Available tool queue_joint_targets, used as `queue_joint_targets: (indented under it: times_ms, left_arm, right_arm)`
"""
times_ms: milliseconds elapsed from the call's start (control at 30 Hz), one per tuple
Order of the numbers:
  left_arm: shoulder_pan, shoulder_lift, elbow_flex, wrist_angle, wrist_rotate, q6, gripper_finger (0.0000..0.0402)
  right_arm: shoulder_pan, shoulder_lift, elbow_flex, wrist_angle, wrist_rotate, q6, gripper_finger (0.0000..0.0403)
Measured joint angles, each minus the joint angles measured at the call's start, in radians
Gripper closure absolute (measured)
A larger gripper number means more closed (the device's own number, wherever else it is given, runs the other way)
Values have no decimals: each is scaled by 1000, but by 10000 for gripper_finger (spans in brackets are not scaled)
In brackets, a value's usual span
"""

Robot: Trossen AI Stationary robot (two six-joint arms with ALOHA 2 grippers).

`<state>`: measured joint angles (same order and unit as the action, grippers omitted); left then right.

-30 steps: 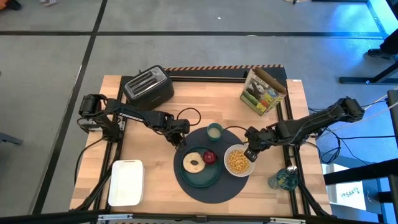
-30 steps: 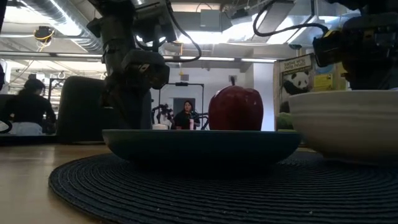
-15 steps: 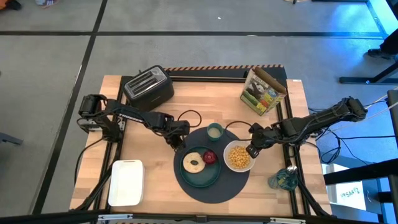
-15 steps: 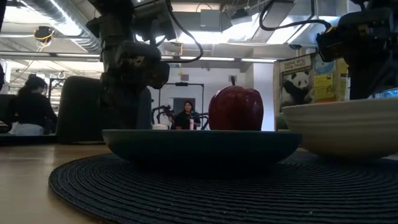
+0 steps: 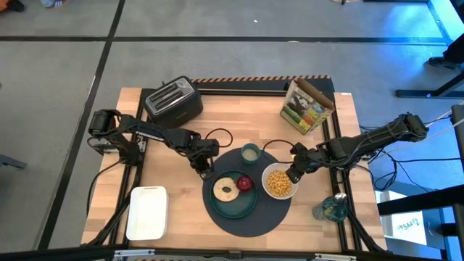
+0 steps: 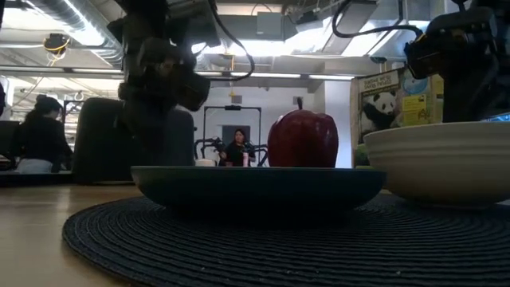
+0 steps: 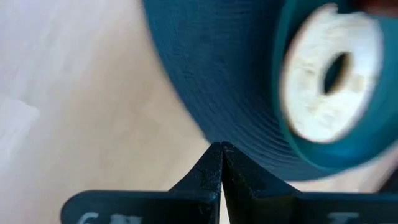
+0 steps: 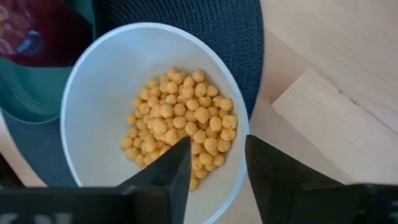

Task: Arrange a breakfast setting
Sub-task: Adjust the green plate

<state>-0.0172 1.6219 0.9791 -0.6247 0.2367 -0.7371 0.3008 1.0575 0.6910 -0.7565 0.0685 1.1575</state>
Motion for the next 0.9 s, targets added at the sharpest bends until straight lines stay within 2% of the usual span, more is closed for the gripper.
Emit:
queue_joint_targets:
  times_ms: [167,367,533,733,900]
  left_arm:
    - [-59,-13,1,-22,42,-54,401]
    - [-150,18,2,67,42,-82,401]
    - [-153,90,1,140,59,-106,401]
    - [-149,127,0,169,70,-147,402]
    - [-141,127,0,304,-9,-146,402]
  right_arm:
    - [0,-35,0,4,19,25,239]
    - [0,-117,0,8,139,50,233]
    - [0,-166,0,7,202,47,232]
    - [0,-187,0,11,219,46,232]
    - [0,-189,0,15,219,33,232]
